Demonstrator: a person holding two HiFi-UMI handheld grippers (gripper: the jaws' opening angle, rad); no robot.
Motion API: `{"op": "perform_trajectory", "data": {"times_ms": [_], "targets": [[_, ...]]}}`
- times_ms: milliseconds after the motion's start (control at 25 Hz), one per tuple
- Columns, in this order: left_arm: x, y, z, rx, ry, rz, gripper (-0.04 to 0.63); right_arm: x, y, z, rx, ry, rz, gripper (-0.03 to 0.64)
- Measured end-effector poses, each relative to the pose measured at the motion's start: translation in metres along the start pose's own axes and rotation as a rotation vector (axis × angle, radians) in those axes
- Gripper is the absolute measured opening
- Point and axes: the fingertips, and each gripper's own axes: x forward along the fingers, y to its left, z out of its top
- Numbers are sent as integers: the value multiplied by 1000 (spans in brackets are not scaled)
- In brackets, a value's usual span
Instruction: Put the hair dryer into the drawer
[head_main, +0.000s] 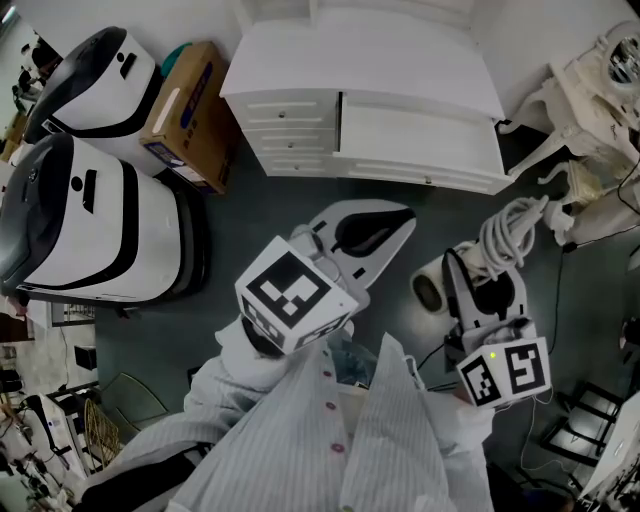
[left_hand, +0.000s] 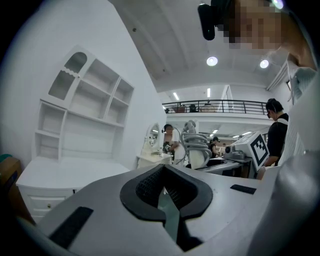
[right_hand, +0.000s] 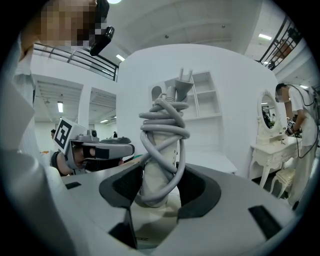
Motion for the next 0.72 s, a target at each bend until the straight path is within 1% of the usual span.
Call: {"op": "perform_trajectory", "data": {"times_ms": [240,400,720], "targets": [[33,41,8,1,5,-13,9,38,-28,5,-4,18,-21,193],[62,70,13,-2,23,-35,9,69,-52,13,23,24,-26,195],[112,128,14,-22,44,-68,9,126,-98,23,52,41,-66,195]]}}
